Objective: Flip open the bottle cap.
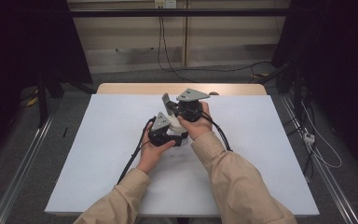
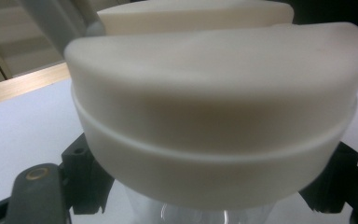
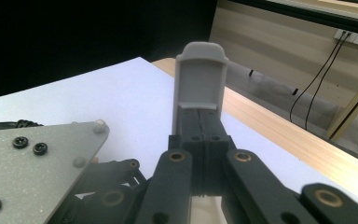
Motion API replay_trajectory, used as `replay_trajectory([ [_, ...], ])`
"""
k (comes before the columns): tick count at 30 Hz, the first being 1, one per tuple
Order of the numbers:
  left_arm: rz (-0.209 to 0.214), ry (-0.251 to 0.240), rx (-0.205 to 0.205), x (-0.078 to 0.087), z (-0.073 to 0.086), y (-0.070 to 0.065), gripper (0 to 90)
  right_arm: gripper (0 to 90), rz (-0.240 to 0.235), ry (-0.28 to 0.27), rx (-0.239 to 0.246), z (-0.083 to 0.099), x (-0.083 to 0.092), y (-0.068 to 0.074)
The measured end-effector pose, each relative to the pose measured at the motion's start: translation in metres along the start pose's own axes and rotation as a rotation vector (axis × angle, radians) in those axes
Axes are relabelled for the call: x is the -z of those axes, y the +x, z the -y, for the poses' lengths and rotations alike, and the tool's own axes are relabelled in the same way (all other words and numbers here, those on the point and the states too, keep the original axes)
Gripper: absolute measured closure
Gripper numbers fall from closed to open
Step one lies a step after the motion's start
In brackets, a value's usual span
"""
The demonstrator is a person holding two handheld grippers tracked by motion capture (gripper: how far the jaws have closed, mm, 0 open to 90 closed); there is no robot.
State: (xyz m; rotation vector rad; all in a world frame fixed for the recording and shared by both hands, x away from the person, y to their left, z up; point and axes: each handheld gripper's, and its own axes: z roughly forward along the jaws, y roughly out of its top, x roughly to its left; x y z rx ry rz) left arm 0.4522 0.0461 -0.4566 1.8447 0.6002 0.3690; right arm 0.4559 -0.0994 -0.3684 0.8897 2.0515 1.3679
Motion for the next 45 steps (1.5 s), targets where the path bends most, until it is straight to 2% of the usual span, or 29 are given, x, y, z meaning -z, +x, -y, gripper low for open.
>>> replay_trajectory([
  [4,-0.001,-0.002,0.006,0.0,0.0,0.0,18.6,90.0,0.002,0.003,0.0,0.001,-0.001,-0.001],
  [9,-0.003,0.003,-0.012,0.0,0.0,0.0,18.7,90.0,0.003,0.006,0.005,0.001,-0.002,-0.001],
  [23,0.006,0.0,-0.006,0.0,0.0,0.0,18.7,90.0,-0.004,0.007,-0.003,0.001,-0.006,-0.001],
  [29,0.006,0.004,-0.018,0.0,0.0,0.0,18.7,90.0,-0.007,0.01,-0.006,0.001,-0.008,-0.002],
  [33,-0.01,0.007,-0.034,0.0,0.0,-0.001,18.7,90.0,-0.011,0.009,-0.005,0.0,-0.008,-0.002],
  [45,0.0,0.006,-0.019,0.0,0.0,-0.001,18.7,90.0,-0.028,0.02,-0.011,-0.001,-0.014,-0.001],
])
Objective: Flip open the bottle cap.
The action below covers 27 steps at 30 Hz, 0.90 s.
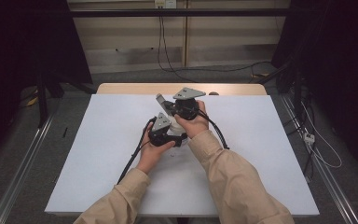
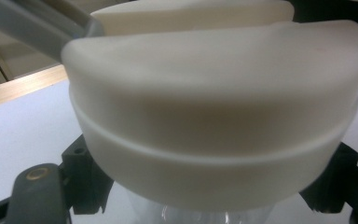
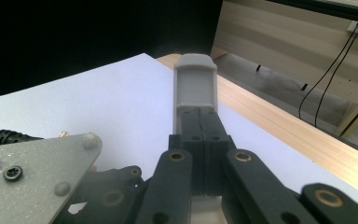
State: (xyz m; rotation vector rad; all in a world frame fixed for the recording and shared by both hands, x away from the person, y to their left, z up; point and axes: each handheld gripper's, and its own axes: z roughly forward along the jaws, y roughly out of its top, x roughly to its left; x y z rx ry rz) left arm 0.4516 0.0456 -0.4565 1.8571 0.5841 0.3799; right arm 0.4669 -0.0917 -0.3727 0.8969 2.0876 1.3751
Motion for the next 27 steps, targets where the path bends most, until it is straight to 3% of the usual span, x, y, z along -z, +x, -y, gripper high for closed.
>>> replay_trajectory([
  [27,-0.003,0.0,-0.01,0.0,0.0,0.0,18.7,90.0,-0.027,0.053,-0.019,0.001,-0.011,0.0],
])
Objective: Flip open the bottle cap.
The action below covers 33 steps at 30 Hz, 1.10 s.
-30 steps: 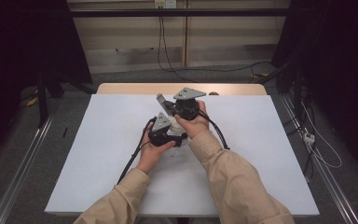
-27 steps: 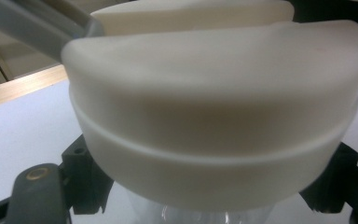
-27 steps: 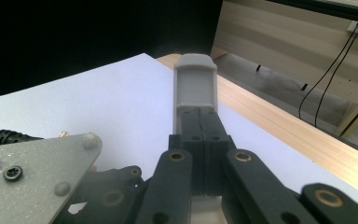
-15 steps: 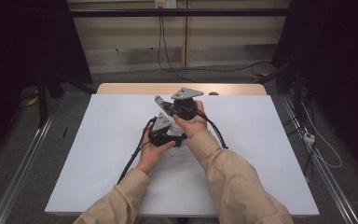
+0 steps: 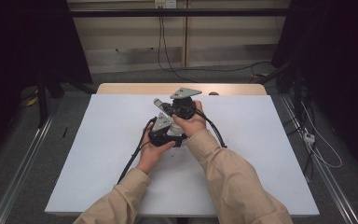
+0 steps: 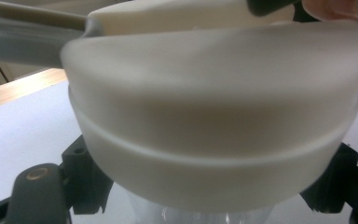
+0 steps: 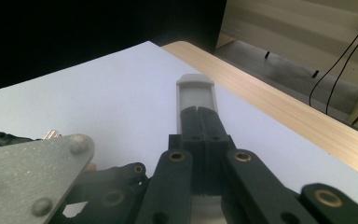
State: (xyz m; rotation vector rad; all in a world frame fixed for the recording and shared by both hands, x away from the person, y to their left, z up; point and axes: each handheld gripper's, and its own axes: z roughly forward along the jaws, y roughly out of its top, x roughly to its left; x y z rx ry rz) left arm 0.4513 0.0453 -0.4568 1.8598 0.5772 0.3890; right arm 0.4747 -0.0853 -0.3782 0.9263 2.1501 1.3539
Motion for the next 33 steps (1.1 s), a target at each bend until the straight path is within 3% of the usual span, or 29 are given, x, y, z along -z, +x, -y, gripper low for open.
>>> replay_trajectory([
  [10,0.002,-0.001,0.006,0.0,0.0,0.001,18.7,90.0,-0.001,0.006,-0.006,0.0,-0.001,0.0],
  [21,0.007,-0.009,0.043,0.0,0.001,0.002,18.3,89.2,-0.003,-0.007,0.003,0.001,0.002,-0.003],
  [25,0.015,-0.001,0.077,0.001,0.002,0.004,13.8,84.8,0.002,-0.019,0.007,0.0,0.005,-0.003],
  [30,0.013,0.015,0.073,0.004,0.0,0.004,8.0,77.9,0.01,-0.034,0.006,0.0,0.011,-0.002],
  [31,0.037,0.021,0.076,0.004,0.0,0.005,6.6,76.4,0.005,-0.04,0.002,0.0,0.013,-0.002],
  [33,0.04,0.033,0.069,0.007,0.0,0.004,6.4,71.7,0.004,-0.046,-0.004,0.002,0.017,-0.003],
])
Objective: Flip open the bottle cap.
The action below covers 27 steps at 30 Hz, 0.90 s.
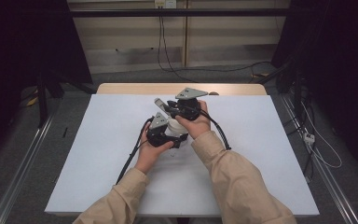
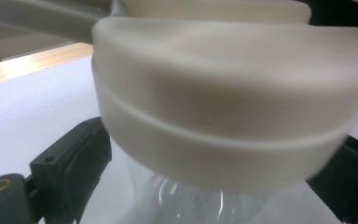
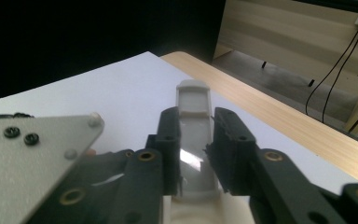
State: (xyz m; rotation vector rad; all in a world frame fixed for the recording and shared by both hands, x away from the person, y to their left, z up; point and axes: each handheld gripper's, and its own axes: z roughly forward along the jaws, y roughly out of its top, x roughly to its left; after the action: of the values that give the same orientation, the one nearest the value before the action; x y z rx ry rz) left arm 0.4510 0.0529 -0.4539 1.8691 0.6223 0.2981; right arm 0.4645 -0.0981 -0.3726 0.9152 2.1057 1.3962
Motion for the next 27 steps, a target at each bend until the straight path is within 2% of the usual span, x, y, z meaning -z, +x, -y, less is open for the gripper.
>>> replay_trajectory([
  [9,-0.006,0.011,-0.034,0.024,-0.001,-0.003,6.5,48.3,-0.014,-0.027,-0.037,0.012,0.033,-0.001],
  [10,-0.003,0.01,-0.024,0.027,-0.001,-0.004,6.5,45.9,-0.012,-0.032,-0.038,0.014,0.037,-0.001],
  [17,0.0,-0.012,-0.026,0.052,-0.001,-0.005,6.2,32.4,-0.017,-0.045,-0.056,0.029,0.064,0.001],
  [22,0.002,-0.019,-0.012,0.07,0.002,-0.005,6.0,25.6,0.001,-0.047,-0.049,0.041,0.079,0.003],
  [24,0.023,-0.027,0.003,0.075,0.004,-0.003,6.1,22.3,0.011,-0.048,-0.055,0.046,0.084,0.002],
  [27,0.017,-0.032,0.01,0.082,0.005,-0.001,6.2,18.4,0.021,-0.041,-0.061,0.053,0.089,0.001],
])
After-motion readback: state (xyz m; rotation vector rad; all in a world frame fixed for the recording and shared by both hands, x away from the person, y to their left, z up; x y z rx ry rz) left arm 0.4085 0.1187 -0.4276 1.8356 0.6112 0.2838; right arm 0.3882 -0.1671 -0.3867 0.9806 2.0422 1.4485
